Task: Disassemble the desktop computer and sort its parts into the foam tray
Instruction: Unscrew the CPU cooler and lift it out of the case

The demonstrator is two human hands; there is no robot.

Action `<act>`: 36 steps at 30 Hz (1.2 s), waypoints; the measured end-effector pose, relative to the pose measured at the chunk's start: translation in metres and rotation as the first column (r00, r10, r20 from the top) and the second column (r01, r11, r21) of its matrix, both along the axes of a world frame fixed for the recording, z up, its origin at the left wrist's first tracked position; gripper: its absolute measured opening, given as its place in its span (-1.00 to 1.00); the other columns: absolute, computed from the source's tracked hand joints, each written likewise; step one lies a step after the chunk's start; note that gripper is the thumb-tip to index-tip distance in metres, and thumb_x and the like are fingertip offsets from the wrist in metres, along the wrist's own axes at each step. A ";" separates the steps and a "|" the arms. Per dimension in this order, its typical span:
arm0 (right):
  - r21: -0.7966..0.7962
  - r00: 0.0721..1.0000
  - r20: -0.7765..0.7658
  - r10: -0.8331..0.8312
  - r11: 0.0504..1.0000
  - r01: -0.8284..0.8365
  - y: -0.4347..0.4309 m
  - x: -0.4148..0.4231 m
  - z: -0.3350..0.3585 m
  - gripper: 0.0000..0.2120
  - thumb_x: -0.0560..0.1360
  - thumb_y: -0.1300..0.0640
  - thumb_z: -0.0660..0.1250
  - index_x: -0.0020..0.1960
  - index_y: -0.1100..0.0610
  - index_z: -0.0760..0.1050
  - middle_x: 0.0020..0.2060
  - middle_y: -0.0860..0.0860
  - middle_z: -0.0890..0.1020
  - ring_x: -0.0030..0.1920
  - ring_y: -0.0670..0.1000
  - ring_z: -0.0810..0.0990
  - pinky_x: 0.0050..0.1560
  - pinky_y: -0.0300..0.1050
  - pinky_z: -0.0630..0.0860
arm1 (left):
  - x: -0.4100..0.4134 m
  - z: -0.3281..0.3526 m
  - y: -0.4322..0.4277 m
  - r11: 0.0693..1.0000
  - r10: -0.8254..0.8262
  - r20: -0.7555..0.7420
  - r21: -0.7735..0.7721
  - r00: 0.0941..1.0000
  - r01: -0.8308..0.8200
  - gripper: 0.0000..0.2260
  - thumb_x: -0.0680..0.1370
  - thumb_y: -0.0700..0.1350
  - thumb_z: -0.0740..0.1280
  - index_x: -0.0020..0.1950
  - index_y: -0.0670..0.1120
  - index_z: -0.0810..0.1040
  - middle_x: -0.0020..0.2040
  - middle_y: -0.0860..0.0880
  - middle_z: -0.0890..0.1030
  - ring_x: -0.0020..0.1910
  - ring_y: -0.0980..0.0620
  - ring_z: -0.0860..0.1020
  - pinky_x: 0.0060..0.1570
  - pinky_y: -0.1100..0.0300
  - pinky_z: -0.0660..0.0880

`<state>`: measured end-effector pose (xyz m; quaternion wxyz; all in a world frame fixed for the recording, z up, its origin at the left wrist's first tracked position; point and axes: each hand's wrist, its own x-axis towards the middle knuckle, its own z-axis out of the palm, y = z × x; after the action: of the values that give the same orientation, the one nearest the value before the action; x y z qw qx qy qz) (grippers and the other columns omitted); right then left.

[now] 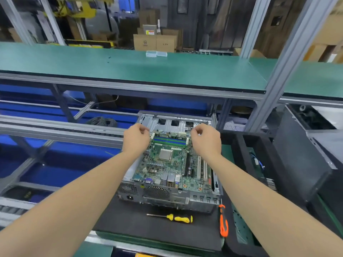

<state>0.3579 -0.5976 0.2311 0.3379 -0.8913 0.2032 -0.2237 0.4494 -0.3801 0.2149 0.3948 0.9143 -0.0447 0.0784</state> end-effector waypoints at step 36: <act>-0.312 0.936 -0.351 -0.015 0.944 -0.102 -0.011 0.048 -0.065 -0.67 0.66 0.01 0.01 -0.04 -0.01 0.54 0.14 -0.09 0.48 0.21 -0.05 0.42 0.35 0.06 0.14 | 0.058 -0.049 -0.011 0.979 -0.188 -0.062 -0.093 0.980 0.182 -0.74 0.58 -0.14 0.30 -0.28 -0.21 0.54 -0.35 -0.12 0.60 -0.39 0.04 0.49 -0.36 0.21 0.35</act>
<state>0.4061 -0.6090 0.1665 0.1496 -0.9646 0.1999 -0.0850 0.5076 -0.3913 0.1658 0.4410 0.8904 -0.1121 0.0110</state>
